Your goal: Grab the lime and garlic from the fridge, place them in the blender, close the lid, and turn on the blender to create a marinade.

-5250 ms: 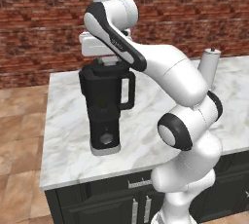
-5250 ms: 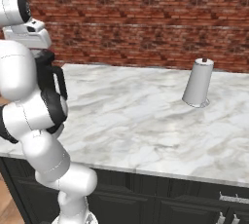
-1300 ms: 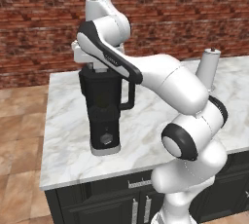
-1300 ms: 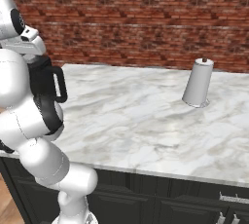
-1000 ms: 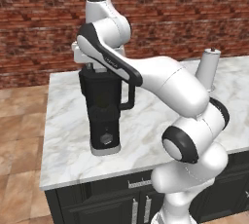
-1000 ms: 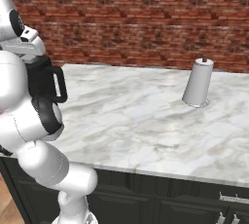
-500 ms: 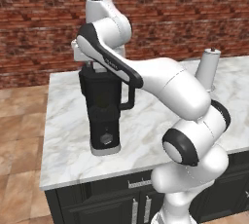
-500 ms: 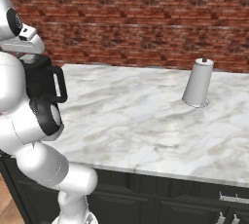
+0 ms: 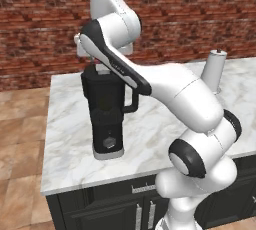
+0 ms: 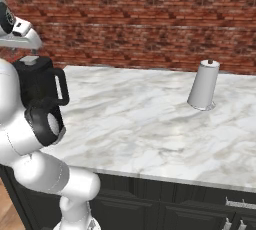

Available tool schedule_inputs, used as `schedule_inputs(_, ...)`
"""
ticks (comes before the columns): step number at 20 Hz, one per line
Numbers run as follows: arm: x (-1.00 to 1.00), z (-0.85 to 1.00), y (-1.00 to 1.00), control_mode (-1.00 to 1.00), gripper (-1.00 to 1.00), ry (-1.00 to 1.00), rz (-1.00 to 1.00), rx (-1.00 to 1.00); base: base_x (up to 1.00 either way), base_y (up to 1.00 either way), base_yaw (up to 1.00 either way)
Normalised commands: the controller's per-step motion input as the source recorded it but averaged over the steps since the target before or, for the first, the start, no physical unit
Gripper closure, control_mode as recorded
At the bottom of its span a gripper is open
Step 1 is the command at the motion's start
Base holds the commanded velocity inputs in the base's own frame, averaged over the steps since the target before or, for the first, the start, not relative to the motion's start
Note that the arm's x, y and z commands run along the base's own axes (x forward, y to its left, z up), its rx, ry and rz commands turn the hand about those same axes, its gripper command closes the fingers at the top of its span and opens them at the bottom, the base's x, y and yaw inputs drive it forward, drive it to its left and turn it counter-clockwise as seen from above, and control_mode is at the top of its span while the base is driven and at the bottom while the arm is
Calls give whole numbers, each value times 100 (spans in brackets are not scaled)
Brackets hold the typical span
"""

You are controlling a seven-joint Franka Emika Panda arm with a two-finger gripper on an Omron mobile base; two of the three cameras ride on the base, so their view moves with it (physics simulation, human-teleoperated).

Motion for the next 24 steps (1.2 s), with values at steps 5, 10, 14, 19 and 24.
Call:
schedule_inputs(5, -87, -2, -5, -100, -100, -32, -1, 0, 0, 0, 0)
schedule_inputs(10, -100, -34, 0, -100, -100, -39, -5, 0, 0, 0, 0)
schedule_inputs(14, -100, -58, -7, -100, -100, -40, -5, 0, 0, 0, 0)
schedule_inputs(19, -100, -87, -11, -100, -100, -26, -8, 0, 0, 0, 0)
schedule_inputs(24, -59, -89, 0, -100, -100, -15, -23, 0, 0, 0, 0)
